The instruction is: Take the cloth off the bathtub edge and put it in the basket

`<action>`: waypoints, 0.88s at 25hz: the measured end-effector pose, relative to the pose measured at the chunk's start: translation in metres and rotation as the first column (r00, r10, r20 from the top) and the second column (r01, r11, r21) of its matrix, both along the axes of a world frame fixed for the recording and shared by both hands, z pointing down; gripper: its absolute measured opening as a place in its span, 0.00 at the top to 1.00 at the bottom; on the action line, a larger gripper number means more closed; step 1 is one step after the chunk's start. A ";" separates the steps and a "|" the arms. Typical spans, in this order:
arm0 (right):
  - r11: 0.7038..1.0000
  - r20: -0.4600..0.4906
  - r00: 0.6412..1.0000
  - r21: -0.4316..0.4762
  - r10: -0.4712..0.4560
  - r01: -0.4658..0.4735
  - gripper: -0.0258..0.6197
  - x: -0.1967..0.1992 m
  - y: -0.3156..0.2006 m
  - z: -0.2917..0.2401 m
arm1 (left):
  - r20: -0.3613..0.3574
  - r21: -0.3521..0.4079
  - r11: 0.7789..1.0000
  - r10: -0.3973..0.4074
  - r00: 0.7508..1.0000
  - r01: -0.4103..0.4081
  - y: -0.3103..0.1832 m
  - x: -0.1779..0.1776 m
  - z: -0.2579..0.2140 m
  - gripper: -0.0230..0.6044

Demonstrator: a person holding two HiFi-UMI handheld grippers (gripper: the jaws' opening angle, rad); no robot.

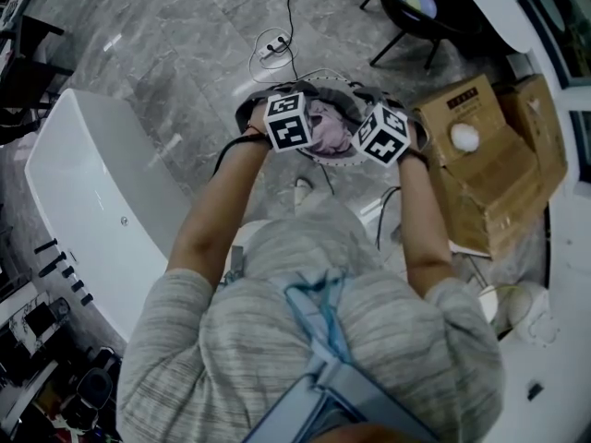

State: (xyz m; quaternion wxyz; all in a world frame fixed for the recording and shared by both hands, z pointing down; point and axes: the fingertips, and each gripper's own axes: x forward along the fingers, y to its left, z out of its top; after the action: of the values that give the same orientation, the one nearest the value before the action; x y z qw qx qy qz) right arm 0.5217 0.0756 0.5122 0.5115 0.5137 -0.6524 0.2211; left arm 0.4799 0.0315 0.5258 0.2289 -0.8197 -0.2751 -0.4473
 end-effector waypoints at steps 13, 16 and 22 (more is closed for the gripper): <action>0.877 0.357 0.933 0.431 0.052 -0.214 0.62 -0.034 -0.022 -0.068 | -0.203 -0.308 0.919 -0.317 0.926 0.247 -0.012 -0.020 -0.060 0.64; 0.830 0.460 0.885 0.522 -0.078 -0.198 0.62 -0.058 -0.019 -0.084 | -0.259 -0.388 0.885 -0.374 0.891 0.258 -0.012 -0.031 -0.081 0.64; 0.730 0.563 0.803 0.630 -0.195 -0.264 0.62 -0.092 -0.016 -0.120 | -0.338 -0.567 0.800 -0.444 0.830 0.198 0.000 -0.059 -0.126 0.64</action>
State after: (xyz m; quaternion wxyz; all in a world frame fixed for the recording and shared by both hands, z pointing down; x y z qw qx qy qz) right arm 0.4299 0.0599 0.3918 0.0509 0.5811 -0.8025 0.1253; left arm 0.4212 0.0319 0.3994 -0.0196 -0.9665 -0.1744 -0.1871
